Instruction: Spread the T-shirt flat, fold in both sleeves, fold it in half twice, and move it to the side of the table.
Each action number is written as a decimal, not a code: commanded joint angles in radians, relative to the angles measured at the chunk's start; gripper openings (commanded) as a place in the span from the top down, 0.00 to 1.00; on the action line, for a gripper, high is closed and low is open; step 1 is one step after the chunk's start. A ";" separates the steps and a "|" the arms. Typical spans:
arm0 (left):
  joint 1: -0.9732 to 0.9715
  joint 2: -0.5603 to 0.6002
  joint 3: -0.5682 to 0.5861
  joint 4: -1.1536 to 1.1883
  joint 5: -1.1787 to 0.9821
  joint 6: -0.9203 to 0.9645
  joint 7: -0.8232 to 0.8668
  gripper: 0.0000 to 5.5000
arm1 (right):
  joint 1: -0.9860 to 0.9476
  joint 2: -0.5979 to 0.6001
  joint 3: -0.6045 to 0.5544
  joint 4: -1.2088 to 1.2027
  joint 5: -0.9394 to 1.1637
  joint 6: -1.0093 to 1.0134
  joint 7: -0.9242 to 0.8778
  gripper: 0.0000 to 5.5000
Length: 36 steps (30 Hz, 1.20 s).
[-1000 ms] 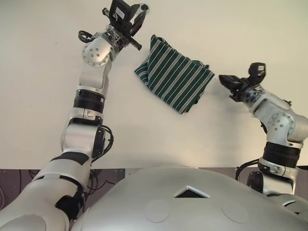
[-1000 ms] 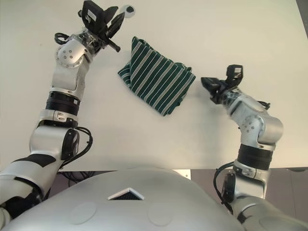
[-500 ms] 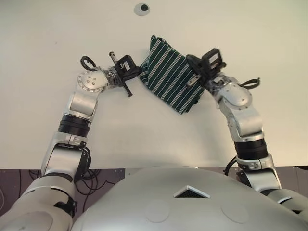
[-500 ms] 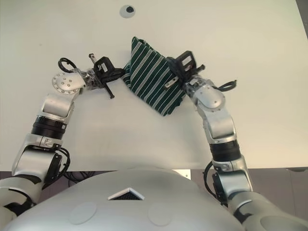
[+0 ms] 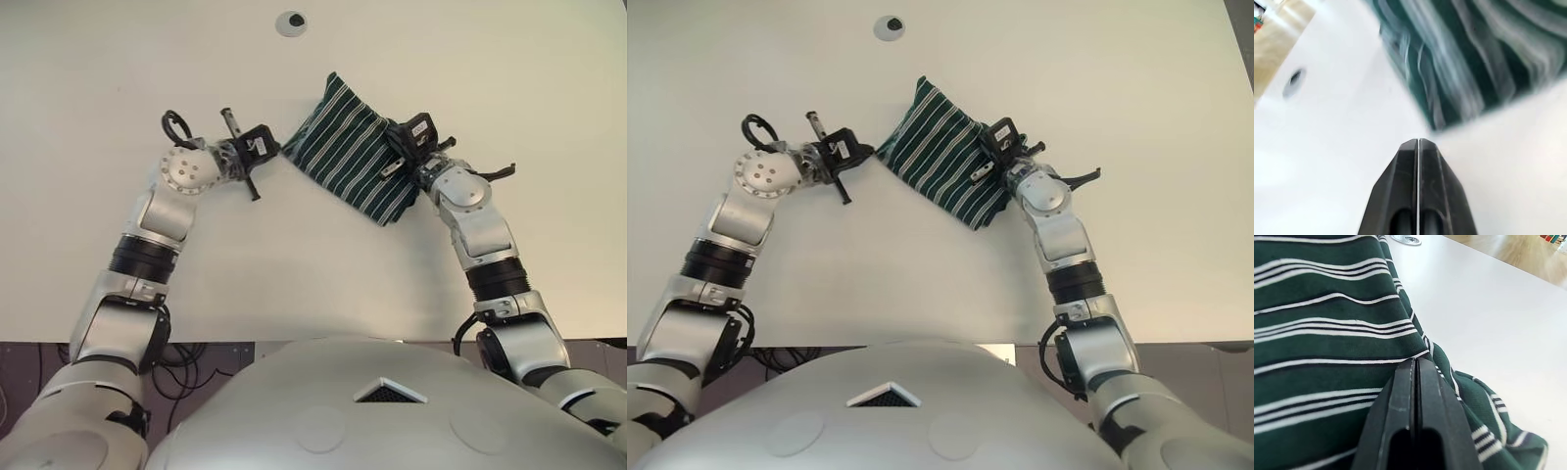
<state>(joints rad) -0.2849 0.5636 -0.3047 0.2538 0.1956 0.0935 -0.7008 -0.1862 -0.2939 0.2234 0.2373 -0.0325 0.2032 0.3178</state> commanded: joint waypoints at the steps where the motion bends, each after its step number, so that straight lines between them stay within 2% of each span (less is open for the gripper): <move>1: 0.060 0.045 0.025 -0.018 -0.006 0.034 -0.024 1.00 | 0.070 -0.044 -0.019 0.075 -0.030 0.060 0.007 0.99; 4: 0.070 0.037 0.033 -0.027 -0.023 0.031 -0.031 1.00 | 0.082 -0.047 -0.029 0.077 -0.033 0.061 0.019 0.99; 7: 0.055 -0.019 0.078 -0.043 -0.090 0.030 -0.005 1.00 | 0.115 -0.062 -0.035 0.024 -0.027 0.083 0.040 0.99; 9: 0.053 -0.053 0.108 -0.069 -0.134 0.029 0.012 1.00 | 0.173 -0.101 -0.081 -0.026 -0.002 0.109 0.055 0.99; 12: 0.063 -0.090 0.127 -0.108 -0.163 0.034 0.034 1.00 | 0.270 -0.155 -0.260 -0.078 0.090 0.159 0.064 0.99; 16: 0.077 -0.141 0.154 -0.152 -0.197 0.050 0.080 1.00 | 0.324 -0.150 -0.596 -0.123 0.295 0.262 -0.003 0.99; 22: 0.109 -0.160 0.191 -0.210 -0.224 0.070 0.125 1.00 | 0.453 -0.075 -0.795 -0.294 0.406 0.339 -0.117 0.99; 25: 0.128 -0.185 0.204 -0.225 -0.246 0.057 0.144 1.00 | 0.476 -0.036 -0.767 -0.405 0.419 0.305 -0.119 0.99; 31: 0.200 -0.321 0.261 -0.306 -0.360 0.026 0.230 1.00 | 0.418 0.051 -0.681 -0.658 0.262 -0.130 -0.183 0.99; 36: 0.263 -0.410 0.291 -0.299 -0.391 -0.011 0.312 1.00 | 0.433 0.192 -0.480 -0.720 0.134 -0.307 -0.242 0.99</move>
<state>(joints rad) -0.0496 0.1734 -0.0326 -0.0491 -0.1978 0.1022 -0.4239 0.2415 -0.1437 -0.3286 -0.4816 0.1421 -0.0754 0.0837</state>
